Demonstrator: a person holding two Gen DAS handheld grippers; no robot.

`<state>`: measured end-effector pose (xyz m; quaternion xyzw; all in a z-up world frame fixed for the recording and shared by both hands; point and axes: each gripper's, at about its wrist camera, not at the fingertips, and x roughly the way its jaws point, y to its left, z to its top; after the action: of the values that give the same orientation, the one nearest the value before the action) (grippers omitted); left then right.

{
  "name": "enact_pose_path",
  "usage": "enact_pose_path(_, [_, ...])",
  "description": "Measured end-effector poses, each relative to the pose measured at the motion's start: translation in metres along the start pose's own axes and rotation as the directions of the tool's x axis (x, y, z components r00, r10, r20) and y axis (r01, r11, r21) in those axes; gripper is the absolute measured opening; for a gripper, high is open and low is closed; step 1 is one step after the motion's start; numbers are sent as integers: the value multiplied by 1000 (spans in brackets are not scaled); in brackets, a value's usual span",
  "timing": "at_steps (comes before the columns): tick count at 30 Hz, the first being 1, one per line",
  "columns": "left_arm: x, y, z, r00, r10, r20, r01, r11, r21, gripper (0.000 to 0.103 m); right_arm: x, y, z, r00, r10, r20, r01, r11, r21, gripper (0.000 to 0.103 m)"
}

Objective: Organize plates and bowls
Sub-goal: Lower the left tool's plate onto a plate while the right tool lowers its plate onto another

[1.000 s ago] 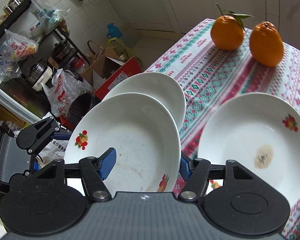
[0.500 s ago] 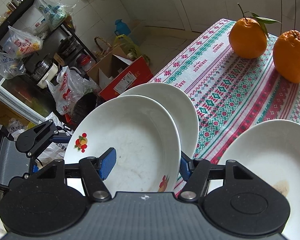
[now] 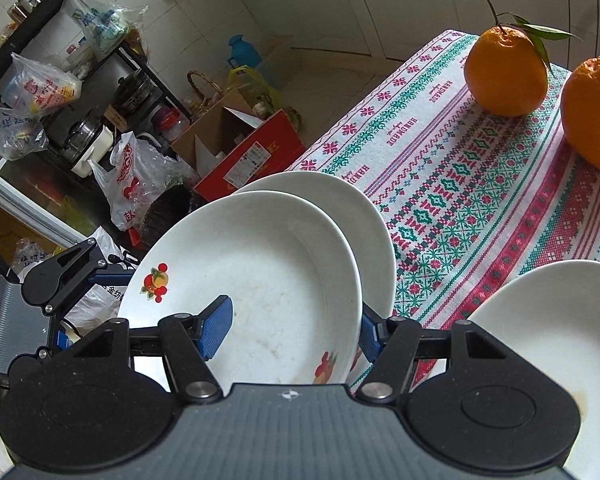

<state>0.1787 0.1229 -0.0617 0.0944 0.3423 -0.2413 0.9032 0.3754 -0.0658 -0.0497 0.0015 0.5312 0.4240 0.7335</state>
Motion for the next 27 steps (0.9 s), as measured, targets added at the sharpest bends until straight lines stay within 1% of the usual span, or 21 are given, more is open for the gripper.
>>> enact_pose_path(5, [5, 5, 0, 1000, 11, -10, -11, 1000, -17, 101, 3, -2, 0, 1000, -1, -4, 1, 1000, 4, 70])
enact_pose_path(13, [11, 14, 0, 1000, 21, -18, -21, 1000, -17, 101, 5, -3, -2, 1000, 1, -15, 0, 1000, 8, 70])
enact_pose_path(27, [14, 17, 0, 999, 27, -20, -27, 1000, 1, 101, -3, 2, -7, 1000, -18, -10, 18, 1000, 6, 70])
